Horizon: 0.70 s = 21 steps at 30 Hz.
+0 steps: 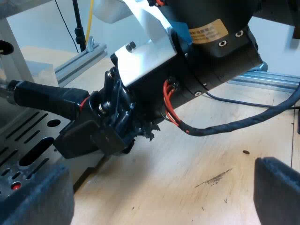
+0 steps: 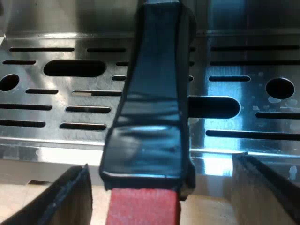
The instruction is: Grind coffee beans and then tamp
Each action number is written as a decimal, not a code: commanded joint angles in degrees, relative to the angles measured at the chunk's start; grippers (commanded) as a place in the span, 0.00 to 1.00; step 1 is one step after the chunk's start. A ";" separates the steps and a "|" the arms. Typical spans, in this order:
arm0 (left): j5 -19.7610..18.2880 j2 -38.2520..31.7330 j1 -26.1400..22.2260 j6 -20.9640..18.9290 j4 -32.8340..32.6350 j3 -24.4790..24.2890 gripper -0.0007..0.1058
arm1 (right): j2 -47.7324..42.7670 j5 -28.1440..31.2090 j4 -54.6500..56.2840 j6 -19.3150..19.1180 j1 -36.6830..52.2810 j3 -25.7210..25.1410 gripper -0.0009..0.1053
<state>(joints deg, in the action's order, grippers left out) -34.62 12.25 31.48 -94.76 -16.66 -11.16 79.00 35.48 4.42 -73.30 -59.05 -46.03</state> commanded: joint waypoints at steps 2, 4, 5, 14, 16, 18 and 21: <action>-0.94 0.06 0.34 -0.32 0.70 0.20 0.75 | -0.05 0.23 -0.32 -0.17 0.25 0.18 0.50; -0.94 0.06 0.34 -0.32 0.70 0.20 0.75 | -0.05 0.23 -0.32 -0.17 0.25 0.18 0.43; -0.94 0.06 0.34 -0.32 0.70 0.20 0.75 | -0.05 0.23 -0.32 -0.17 0.25 0.18 0.40; -0.94 0.06 0.34 -0.32 0.70 0.20 0.75 | -0.05 0.23 -1.62 -0.17 0.25 0.18 0.01; -0.94 0.06 0.34 -0.32 0.70 0.20 0.75 | -0.05 0.23 -1.67 -0.17 0.25 0.18 0.01; -0.94 0.06 0.34 -0.32 0.70 0.20 0.75 | -0.05 0.23 -1.67 -0.17 0.25 0.18 0.01; -0.94 0.06 0.34 -0.32 0.70 0.20 0.75 | -0.16 0.23 -1.67 -0.17 -0.02 0.18 0.01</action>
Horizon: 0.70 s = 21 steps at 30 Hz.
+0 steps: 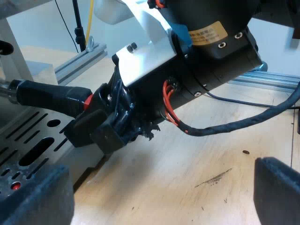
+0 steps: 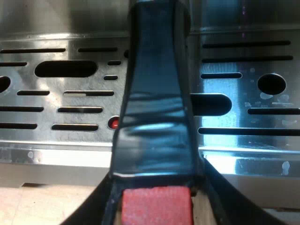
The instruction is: Grind coffee beans and then tamp
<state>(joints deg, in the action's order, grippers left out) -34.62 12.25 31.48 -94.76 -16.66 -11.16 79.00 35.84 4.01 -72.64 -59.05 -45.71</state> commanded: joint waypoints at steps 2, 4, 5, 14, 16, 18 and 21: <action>-0.94 0.06 0.34 -0.32 0.70 0.20 0.75 | -0.54 -0.03 -1.26 -0.83 -0.85 -0.14 0.01; -0.94 0.06 0.34 -0.32 0.70 0.20 0.75 | -0.83 0.47 -0.49 -0.83 -1.64 -0.14 0.01; -0.94 0.06 0.34 -0.32 0.70 0.20 0.75 | -0.92 0.53 -0.24 -0.83 -1.83 -0.14 0.01; -0.78 0.06 0.34 -0.32 1.99 0.20 0.75 | -3.29 5.74 5.36 -0.72 -6.68 -0.14 0.01; -0.78 0.06 0.34 -0.32 1.99 0.20 0.75 | -3.67 6.31 5.33 -0.44 -7.47 -0.14 0.01; -0.78 0.06 0.34 -0.32 1.99 0.20 0.75 | -3.68 6.78 5.33 -0.39 -7.79 -0.14 0.01; -0.78 0.06 0.34 -0.32 1.99 0.20 0.75 | -3.68 6.78 5.33 -0.39 -7.79 -0.14 0.01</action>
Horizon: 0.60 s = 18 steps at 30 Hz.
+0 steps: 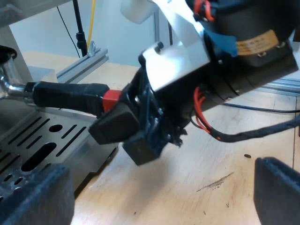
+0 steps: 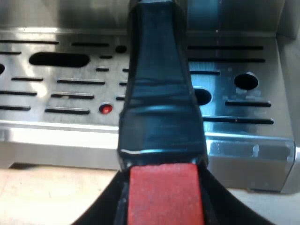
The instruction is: Grind coffee beans and then tamp
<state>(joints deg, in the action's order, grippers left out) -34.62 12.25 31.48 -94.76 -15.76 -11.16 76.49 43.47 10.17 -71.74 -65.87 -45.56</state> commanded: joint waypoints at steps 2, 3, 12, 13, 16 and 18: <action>-0.78 0.06 0.34 -0.32 0.99 0.20 0.75 | -1.17 -0.85 -0.83 -1.29 -0.97 -0.29 0.01; -0.78 0.06 0.34 -0.32 0.97 0.20 0.75 | -1.17 -1.10 -0.83 -1.29 -0.97 -0.29 0.01; -0.78 0.06 0.34 -0.32 0.98 0.20 0.75 | -1.64 0.40 -0.39 0.06 -2.59 -0.29 0.01; -0.78 0.06 0.34 -0.32 0.98 0.20 0.75 | -1.78 1.27 -0.06 0.06 -3.21 -0.14 0.01; -0.78 0.06 0.34 -0.32 0.98 0.20 0.75 | -1.90 2.83 1.35 0.06 -4.53 -0.11 0.01; -0.78 0.06 0.34 -0.32 0.98 0.20 0.75 | -1.90 3.08 1.86 0.24 -5.30 -0.11 0.01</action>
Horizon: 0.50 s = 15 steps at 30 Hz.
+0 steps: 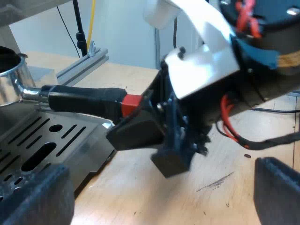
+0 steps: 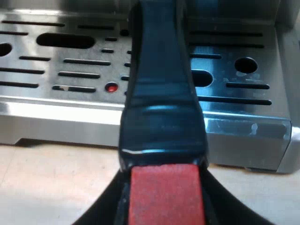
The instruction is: Grind coffee beans and then tamp
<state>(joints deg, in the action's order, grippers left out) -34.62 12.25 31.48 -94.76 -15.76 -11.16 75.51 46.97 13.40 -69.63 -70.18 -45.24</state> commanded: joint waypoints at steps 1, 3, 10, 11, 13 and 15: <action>-0.78 0.06 0.34 -0.32 0.98 0.20 0.75 | -0.92 -0.42 -1.10 -1.38 -1.47 -0.43 0.01; -0.78 0.06 0.34 -0.32 0.98 0.20 0.75 | -0.92 -0.42 -0.98 -0.77 -1.91 -0.43 0.01; 9.66 0.06 0.34 0.18 -4.26 -2.92 0.75 | -1.41 0.69 -0.04 -0.35 -4.87 -0.43 0.01; 11.21 0.06 0.34 0.40 -5.36 -3.59 0.75 | -1.55 0.69 0.25 -0.19 -4.92 -0.43 0.01; 13.11 0.06 0.34 0.88 -7.65 -4.49 0.75 | -1.99 0.69 1.44 1.02 -5.41 -0.43 0.01; 16.55 0.06 0.34 2.18 -12.68 -6.75 0.75 | -2.78 0.54 3.80 1.52 -5.72 -0.43 0.01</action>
<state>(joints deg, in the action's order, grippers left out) -20.76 12.25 31.48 -93.59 -25.63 -16.43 74.08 45.24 16.97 -68.31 -75.62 -45.24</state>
